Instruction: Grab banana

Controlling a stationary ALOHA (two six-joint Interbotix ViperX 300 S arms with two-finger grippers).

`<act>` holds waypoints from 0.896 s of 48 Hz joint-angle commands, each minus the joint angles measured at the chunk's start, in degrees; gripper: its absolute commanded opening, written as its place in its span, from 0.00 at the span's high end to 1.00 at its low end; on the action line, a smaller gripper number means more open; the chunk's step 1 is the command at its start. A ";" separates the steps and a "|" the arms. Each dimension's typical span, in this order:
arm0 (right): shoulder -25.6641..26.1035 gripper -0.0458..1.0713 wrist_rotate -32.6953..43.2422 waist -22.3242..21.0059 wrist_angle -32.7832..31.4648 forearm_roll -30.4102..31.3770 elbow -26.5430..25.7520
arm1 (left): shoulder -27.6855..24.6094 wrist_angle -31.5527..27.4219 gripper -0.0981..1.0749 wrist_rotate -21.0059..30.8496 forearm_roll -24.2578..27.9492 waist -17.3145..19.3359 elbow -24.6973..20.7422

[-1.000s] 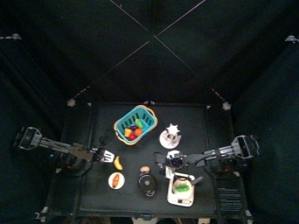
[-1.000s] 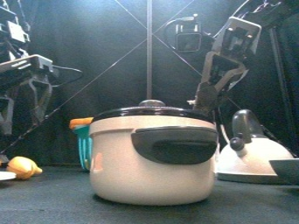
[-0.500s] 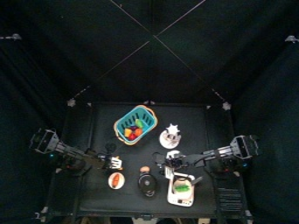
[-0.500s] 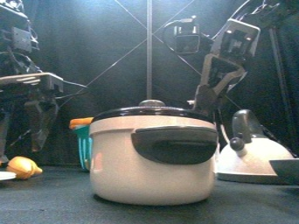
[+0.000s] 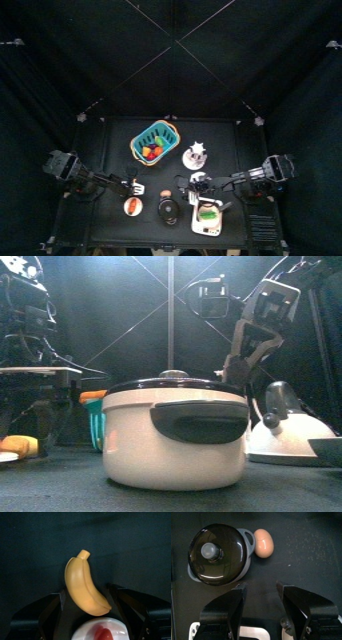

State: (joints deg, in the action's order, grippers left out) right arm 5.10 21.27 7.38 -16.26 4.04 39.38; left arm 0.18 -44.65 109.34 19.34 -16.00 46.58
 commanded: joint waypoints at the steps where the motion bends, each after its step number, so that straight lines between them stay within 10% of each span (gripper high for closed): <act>1: 0.70 0.19 0.18 0.00 0.18 0.00 -0.79 | 0.26 0.18 0.12 0.18 0.35 0.09 -0.97; 43: 0.70 0.19 -0.18 -0.18 0.18 0.00 -2.37 | 8.09 -4.31 0.26 -1.14 6.42 -3.43 0.00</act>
State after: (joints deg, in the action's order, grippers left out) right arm 5.01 21.45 7.38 -16.26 4.04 38.67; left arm 7.12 -48.78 108.37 24.52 -18.81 46.85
